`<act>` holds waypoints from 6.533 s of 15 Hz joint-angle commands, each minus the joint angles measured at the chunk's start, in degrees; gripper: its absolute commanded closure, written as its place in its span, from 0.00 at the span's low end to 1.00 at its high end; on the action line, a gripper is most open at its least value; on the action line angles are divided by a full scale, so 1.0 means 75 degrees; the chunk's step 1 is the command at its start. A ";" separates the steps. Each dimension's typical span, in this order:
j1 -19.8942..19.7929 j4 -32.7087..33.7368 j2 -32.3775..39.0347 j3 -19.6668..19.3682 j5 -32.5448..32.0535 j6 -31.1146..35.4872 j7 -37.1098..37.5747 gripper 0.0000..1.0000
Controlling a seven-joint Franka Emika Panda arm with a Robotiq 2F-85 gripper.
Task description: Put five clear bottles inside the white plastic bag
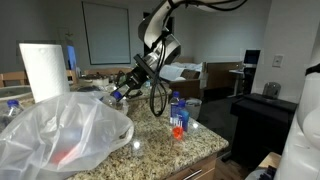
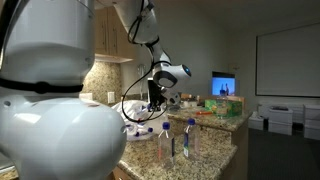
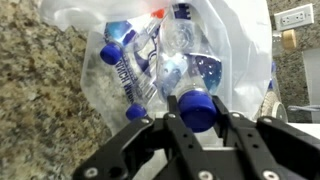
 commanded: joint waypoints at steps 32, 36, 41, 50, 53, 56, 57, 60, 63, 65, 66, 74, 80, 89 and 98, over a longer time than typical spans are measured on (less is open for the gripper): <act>-0.0313 0.1492 -0.0198 -0.0541 -0.4993 -0.0657 0.0433 0.00; -0.0667 0.1706 -0.1188 -0.0709 -0.6989 -0.0674 0.0442 0.00; -0.1011 0.0884 -0.2264 -0.0574 -0.9619 -0.0130 0.1135 0.00; -0.1237 -0.1339 -0.3284 -0.0177 -1.0835 -0.0355 0.3613 0.00; -0.1234 -0.1896 -0.3230 -0.0230 -1.0233 -0.0169 0.4052 0.00; -0.1383 -0.2298 -0.3188 -0.0182 -1.0171 0.0278 0.4598 0.00; -0.1451 -0.2404 -0.3171 -0.0169 -1.0224 0.0598 0.4827 0.00; -0.1719 -0.2515 -0.3013 -0.0154 -1.0340 0.1566 0.5344 0.00; -0.1768 -0.2486 -0.2737 -0.0170 -1.0088 0.2162 0.5469 0.00; -0.1652 -0.2503 -0.2554 -0.0248 -0.9701 0.2366 0.5298 0.00; -0.1608 -0.2532 -0.2480 -0.0279 -0.9483 0.2492 0.5237 0.06; -0.1629 -0.2478 -0.2233 -0.0309 -0.9096 0.2703 0.5200 0.73; -0.1602 -0.2399 -0.2342 -0.0375 -0.9005 0.2583 0.5085 0.90; 0.0102 -0.1551 -0.2486 -0.1271 -0.4542 0.3087 0.2712 0.90; 0.0575 -0.1040 -0.1229 -0.0697 -0.0614 0.0775 -0.0075 0.90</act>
